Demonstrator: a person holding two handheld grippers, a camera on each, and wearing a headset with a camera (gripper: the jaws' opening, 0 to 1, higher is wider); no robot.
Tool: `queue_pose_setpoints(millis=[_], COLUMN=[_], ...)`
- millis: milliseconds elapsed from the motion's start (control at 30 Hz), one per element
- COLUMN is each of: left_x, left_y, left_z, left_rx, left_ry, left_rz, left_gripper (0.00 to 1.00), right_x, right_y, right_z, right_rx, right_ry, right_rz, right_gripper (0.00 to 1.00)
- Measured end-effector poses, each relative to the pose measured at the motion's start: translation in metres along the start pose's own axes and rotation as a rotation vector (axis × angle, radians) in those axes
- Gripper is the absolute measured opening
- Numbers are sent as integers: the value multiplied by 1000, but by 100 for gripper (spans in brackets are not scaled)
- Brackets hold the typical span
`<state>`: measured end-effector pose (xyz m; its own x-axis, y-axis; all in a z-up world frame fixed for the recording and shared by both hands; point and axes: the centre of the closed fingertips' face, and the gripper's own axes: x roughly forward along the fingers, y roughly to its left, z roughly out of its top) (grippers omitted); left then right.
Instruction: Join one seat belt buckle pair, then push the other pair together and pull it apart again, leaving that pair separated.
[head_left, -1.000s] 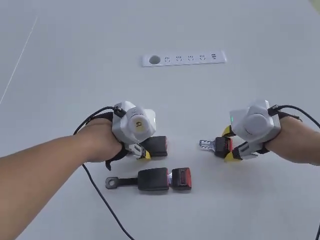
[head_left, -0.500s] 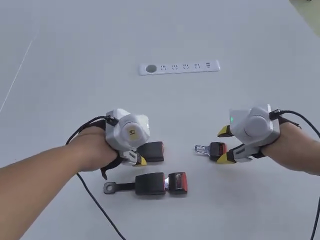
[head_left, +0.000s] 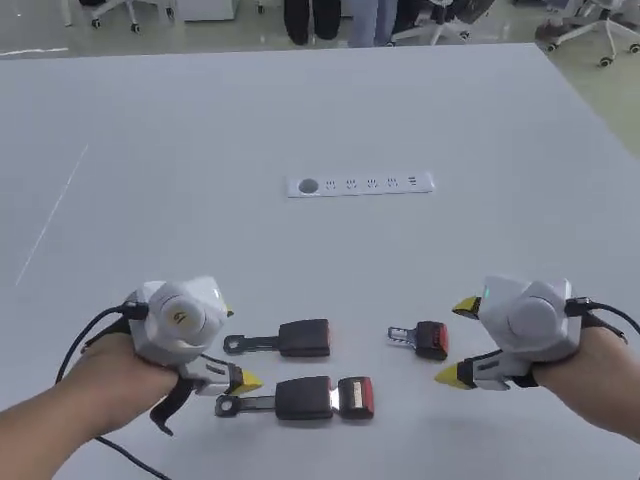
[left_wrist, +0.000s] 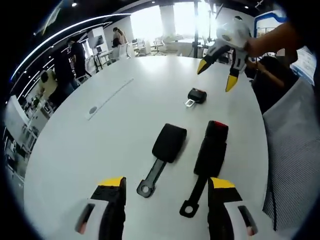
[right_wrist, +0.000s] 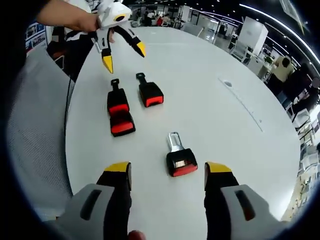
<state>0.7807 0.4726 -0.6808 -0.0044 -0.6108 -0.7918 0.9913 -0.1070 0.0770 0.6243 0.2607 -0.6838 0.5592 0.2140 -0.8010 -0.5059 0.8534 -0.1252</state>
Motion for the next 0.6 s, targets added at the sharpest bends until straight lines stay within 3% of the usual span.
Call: queue_pose_setpoints(millis=[67,133,267,400,467,600], left_x=[-11,-20,-35,-52,-57,-65], left_y=[-4,-9,-19,-14,-16,-27], left_z=[-8,-14,-25,-32,-36,-41], left_rx=[-36,-61,-110,-219,-247,-245], left_ry=[-5,-29,-60,-127,-131,-137], left_rz=[23,40,67,143,155,158], left_gripper=[74,77,81,88,92,94], right_x=[-6,-11,-20,-30,-35,-37], right_y=[7,11,20,23,23,34], right_z=[2,1,-1,-2,-2,-1], right_rx=[67,65,145,182,193,229], right_ry=[-38,-43,-80,-103,-115,-140], right_rz=[-16,-24,-40,-73,-97,-94], right_gripper=[62,64,70,74,73,79])
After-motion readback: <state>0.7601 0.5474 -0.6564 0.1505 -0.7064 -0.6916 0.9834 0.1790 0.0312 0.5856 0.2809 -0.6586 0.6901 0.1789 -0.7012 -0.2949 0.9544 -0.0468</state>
